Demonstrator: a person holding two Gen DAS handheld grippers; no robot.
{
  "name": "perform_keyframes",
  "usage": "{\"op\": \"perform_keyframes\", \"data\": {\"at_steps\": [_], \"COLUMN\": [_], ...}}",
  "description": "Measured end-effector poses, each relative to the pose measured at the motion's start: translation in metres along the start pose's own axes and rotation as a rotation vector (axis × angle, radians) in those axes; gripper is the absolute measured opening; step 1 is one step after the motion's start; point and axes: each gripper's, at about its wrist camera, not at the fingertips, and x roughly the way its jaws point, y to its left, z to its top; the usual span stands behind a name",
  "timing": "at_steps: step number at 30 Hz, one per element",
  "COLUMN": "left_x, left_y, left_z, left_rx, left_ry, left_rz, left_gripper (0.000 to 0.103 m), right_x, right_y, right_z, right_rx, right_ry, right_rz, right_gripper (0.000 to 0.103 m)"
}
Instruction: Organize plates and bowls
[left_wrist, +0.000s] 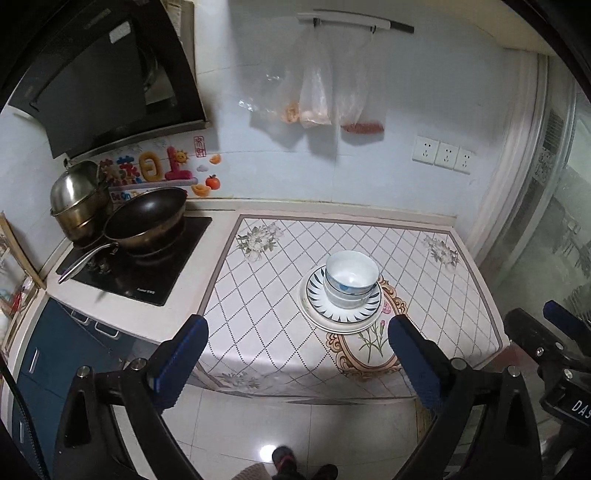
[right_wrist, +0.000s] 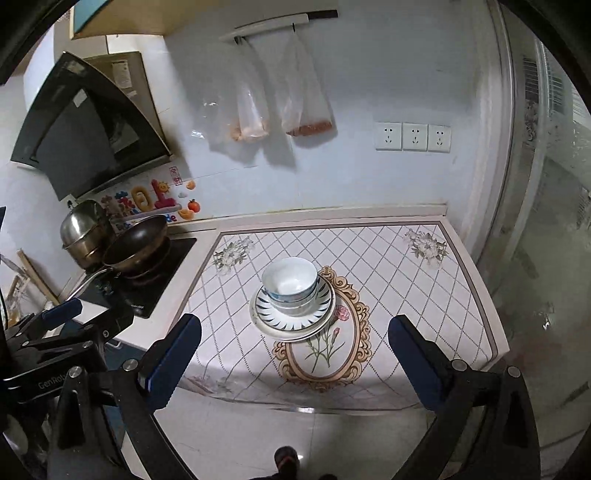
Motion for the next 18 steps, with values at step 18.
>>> {"op": "perform_keyframes", "data": {"at_steps": [18], "left_x": [-0.037], "left_y": [0.012], "left_z": [-0.013], "left_rx": [0.006], "left_ry": [-0.063], "left_rz": [0.002], "left_gripper": [0.100], "right_x": [-0.030], "right_y": [0.011], "right_z": [-0.008], "right_rx": [-0.006], "right_ry": [-0.049], "right_rz": [-0.046], "right_gripper": [0.103]}}
